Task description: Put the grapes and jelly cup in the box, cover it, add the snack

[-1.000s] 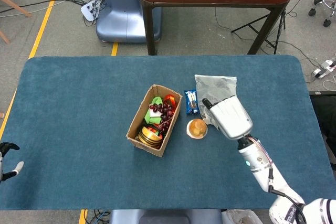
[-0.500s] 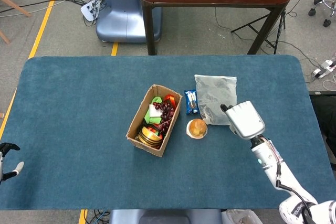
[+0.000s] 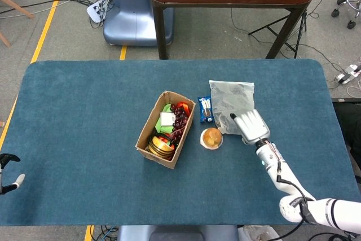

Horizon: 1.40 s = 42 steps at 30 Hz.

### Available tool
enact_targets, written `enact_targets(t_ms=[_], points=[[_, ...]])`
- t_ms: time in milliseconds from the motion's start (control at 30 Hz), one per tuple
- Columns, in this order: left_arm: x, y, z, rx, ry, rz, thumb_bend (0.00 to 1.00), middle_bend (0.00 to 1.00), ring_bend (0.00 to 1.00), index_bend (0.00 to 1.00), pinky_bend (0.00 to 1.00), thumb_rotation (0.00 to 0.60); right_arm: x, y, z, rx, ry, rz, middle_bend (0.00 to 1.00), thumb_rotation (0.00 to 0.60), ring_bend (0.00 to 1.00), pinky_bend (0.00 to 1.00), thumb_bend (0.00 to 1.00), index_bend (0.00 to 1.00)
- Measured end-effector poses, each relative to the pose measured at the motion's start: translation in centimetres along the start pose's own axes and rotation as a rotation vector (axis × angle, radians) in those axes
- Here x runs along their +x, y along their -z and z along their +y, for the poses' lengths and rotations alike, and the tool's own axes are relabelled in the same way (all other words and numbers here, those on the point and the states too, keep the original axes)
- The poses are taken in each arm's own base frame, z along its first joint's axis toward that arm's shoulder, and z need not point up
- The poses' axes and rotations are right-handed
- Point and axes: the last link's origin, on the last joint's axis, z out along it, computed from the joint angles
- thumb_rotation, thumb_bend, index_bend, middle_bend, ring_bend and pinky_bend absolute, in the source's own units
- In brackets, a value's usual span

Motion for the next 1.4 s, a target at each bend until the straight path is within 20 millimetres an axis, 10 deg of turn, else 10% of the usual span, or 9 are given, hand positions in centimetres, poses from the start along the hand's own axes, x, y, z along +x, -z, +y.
enact_targets(t_ms=[1400], points=[[0.5,-0.1,-0.4,0.012,0.025,0.014,0.22,0.38,0.31,0.42,0.46,0.6,-3.0,-5.4,-6.9,0.15,-0.028,-0.062,1.0,0.6,1.0,1.0,0.0,0.3]])
